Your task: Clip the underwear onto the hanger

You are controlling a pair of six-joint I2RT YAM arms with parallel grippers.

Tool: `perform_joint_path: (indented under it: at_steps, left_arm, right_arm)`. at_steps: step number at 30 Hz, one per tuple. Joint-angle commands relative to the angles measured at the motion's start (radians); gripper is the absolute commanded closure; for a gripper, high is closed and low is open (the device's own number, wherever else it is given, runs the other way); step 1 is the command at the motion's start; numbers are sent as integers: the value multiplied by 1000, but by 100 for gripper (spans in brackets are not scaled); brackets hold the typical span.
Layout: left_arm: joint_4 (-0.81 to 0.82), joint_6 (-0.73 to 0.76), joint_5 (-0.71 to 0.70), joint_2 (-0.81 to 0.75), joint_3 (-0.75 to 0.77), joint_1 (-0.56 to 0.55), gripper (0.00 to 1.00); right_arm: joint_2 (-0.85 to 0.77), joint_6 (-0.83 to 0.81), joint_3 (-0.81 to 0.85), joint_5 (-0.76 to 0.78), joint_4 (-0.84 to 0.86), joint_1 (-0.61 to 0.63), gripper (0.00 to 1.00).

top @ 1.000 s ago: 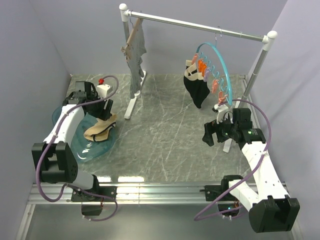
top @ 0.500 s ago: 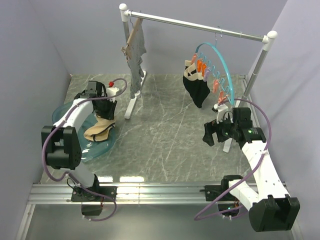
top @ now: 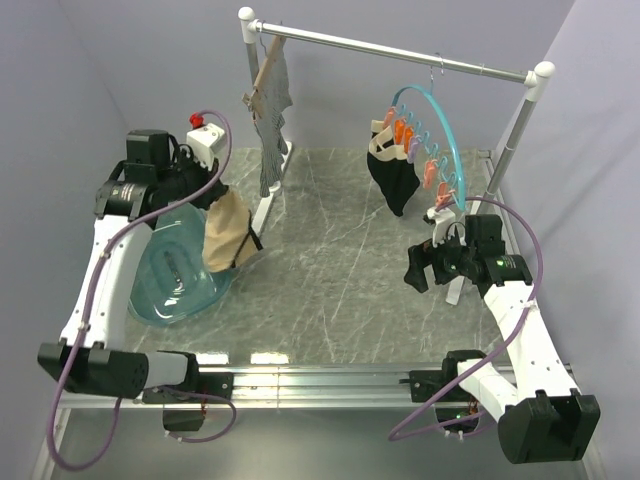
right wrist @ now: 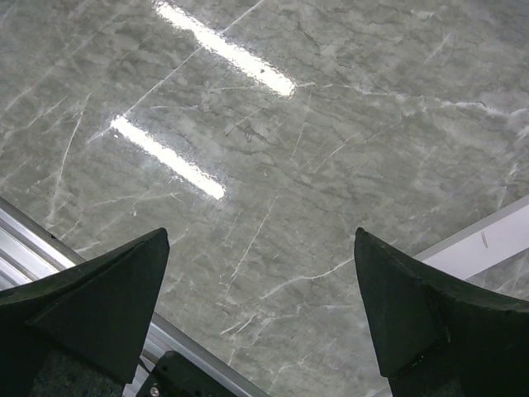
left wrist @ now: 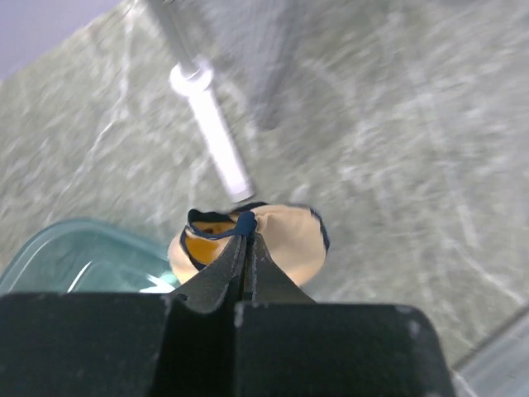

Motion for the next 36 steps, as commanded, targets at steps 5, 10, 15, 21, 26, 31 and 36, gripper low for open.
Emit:
perform_joint_path:
  at_steps: [5, 10, 15, 21, 26, 31, 36]
  left_arm:
    - [-30, -68, 197, -115, 85, -63, 100]
    - [-62, -114, 277, -103, 201, -90, 100]
    - [14, -143, 369, -128, 159, -127, 100]
    - [181, -203, 396, -159, 16, -199, 100]
    - [221, -186, 385, -67, -2, -314, 100]
    - [286, -119, 379, -153, -136, -417, 100]
    - [214, 14, 426, -208, -191, -484, 100]
  right_arm:
    - [4, -19, 56, -45, -9, 11, 0]
    - [7, -22, 69, -75, -18, 9, 0]
    - [-10, -36, 81, -163, -36, 9, 0]
    - [-12, -78, 72, -249, -73, 11, 2]
    - [19, -104, 104, -269, -119, 9, 4]
    - [-48, -119, 78, -317, -98, 11, 6]
    - [-134, -162, 20, -473, -19, 29, 11]
